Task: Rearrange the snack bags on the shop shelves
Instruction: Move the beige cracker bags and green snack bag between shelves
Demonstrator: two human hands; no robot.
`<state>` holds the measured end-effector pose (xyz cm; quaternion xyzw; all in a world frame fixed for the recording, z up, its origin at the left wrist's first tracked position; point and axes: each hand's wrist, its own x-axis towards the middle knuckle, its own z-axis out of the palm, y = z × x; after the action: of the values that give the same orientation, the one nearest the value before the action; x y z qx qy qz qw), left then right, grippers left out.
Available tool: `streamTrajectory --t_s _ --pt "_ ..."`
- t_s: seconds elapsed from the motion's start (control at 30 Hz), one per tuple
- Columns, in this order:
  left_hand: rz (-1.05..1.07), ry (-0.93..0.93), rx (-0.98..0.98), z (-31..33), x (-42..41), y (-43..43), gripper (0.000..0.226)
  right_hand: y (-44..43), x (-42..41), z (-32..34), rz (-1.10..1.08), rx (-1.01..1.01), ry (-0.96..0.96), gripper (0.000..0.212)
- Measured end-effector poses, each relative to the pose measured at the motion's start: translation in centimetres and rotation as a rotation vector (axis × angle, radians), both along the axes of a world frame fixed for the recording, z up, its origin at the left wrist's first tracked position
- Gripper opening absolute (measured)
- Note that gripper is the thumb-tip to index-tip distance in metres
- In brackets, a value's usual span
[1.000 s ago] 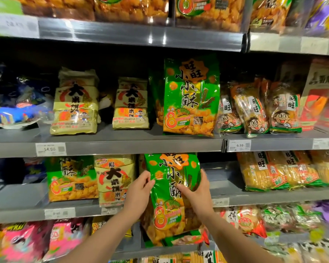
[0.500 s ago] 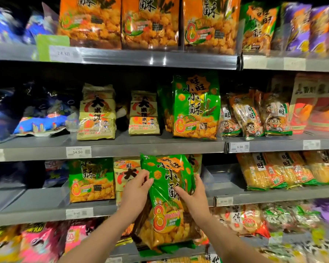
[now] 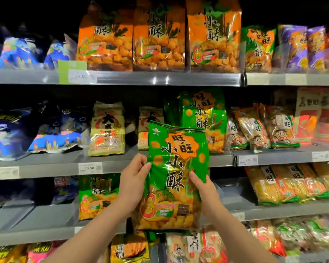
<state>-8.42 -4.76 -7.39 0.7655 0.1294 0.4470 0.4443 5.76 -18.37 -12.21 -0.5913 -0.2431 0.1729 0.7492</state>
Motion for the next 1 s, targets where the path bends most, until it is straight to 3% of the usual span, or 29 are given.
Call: streamTrajectory --t_s 0.1,0.3,0.43,0.67,0.77,0.9,1.0 --pt "-0.008 0.016 0.026 0.9 1.0 1.0 0.02 0.5 1.2 1.3 -0.115 -0.012 -0.041 0.026" --pt "-0.029 0.066 0.147 3.3 3.3 3.7 0.019 0.8 3.0 4.5 -0.335 -0.044 -0.185 0.033" --pt "0.098 0.184 0.193 3.7 5.2 7.5 0.015 0.6 4.7 5.7 -0.457 -0.093 -0.244 0.038" --pt "0.27 0.557 0.327 2.9 10.8 13.6 0.079 1.7 5.6 6.0 -0.563 -0.161 -0.31 0.044" --pt "0.252 0.697 0.358 2.5 13.0 14.8 0.083 2.0 5.8 5.8 -0.573 -0.147 -0.292 0.042" --pt "0.267 0.671 0.093 2.4 15.2 16.5 0.086 2.2 6.1 5.6 -0.578 -0.137 -0.293 0.042" --pt "0.3 0.635 -0.137 2.7 16.2 16.7 0.065 2.2 6.1 5.3 -0.578 -0.122 -0.298 0.042"
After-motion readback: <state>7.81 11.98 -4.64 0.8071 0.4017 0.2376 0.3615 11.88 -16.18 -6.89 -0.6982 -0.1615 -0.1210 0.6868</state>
